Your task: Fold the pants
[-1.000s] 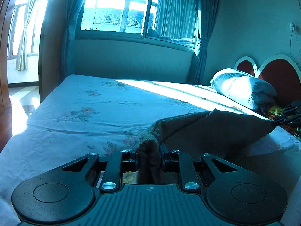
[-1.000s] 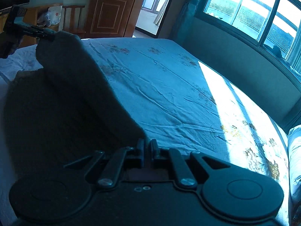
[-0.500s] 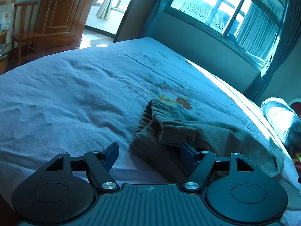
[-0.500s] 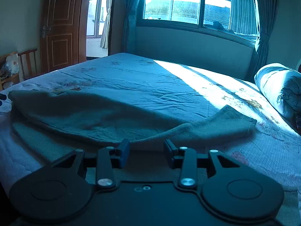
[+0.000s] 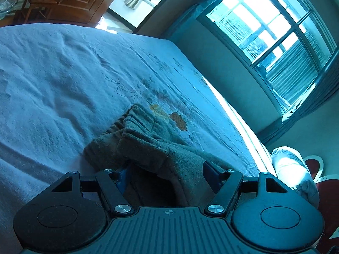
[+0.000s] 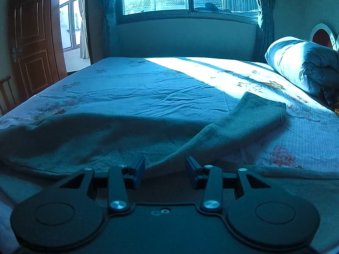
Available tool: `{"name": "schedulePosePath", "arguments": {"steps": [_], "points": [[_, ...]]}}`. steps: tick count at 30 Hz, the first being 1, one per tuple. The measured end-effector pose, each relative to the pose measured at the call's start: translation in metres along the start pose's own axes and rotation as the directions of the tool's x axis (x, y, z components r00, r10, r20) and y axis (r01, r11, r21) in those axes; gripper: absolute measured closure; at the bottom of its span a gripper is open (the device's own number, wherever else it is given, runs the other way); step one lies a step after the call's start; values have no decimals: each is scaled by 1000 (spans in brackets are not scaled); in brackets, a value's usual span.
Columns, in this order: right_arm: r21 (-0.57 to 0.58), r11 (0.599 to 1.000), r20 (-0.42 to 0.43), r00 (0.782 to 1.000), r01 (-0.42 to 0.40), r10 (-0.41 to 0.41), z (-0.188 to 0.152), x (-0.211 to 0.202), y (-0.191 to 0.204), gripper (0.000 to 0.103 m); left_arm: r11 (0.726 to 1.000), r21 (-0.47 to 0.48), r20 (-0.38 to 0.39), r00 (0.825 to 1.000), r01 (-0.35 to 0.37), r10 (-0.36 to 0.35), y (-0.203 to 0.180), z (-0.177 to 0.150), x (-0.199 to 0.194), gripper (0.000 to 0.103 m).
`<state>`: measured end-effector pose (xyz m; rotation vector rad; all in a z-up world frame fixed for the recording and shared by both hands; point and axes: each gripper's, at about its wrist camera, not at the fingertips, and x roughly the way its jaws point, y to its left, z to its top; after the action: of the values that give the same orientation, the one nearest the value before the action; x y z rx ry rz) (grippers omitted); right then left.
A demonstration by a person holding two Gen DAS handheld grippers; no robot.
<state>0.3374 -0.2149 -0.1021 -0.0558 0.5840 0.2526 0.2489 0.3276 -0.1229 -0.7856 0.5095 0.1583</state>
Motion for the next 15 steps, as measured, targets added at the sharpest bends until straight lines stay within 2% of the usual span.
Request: {"name": "schedulePosePath", "arguments": {"steps": [4, 6, 7, 8, 9, 10, 11, 12, 13, 14, 15], "points": [[96, 995, -46, 999, 28, -24, -2, 22, -4, 59, 1000, -25, -10, 1000, 11, -12, 2, 1, 12, 32], [204, 979, -97, 995, 25, -5, -1, 38, -13, 55, 998, -56, -15, 999, 27, -28, 5, 2, 18, 32], [252, 967, -132, 991, 42, -8, -1, 47, -19, 50, 997, -73, -15, 999, 36, -38, 7, 3, 21, 36], [297, 953, -162, 987, 51, -3, -1, 55, -25, 49, 995, -96, -19, 999, 38, -40, 9, 5, 26, 47], [360, 932, -177, 984, 37, 30, -2, 63, -33, 57, 993, -110, -25, 999, 38, -41, 10, 6, 30, 53], [409, 913, -171, 983, 7, 69, -3, 66, -40, 90, 990, -131, -27, 998, 45, -49, 12, 7, 34, 65], [480, 877, -166, 977, -37, 133, -5, 71, -50, 101, 988, -141, -30, 997, 67, -72, 13, 9, 38, 72], [531, 845, -150, 974, -67, 171, -4, 72, -58, 102, 989, -129, -43, 996, 77, -83, 12, 13, 43, 73], [538, 837, -116, 975, -96, 187, 0, 67, -62, 103, 990, -107, -63, 993, 93, -100, 8, 19, 47, 75], [522, 842, -63, 978, -136, 197, 8, 56, -64, 103, 988, -73, -80, 987, 135, -141, 2, 32, 49, 75], [485, 856, 2, 979, -179, 204, 18, 40, -62, 103, 973, -60, -80, 970, 224, -229, -3, 46, 48, 75]]}}
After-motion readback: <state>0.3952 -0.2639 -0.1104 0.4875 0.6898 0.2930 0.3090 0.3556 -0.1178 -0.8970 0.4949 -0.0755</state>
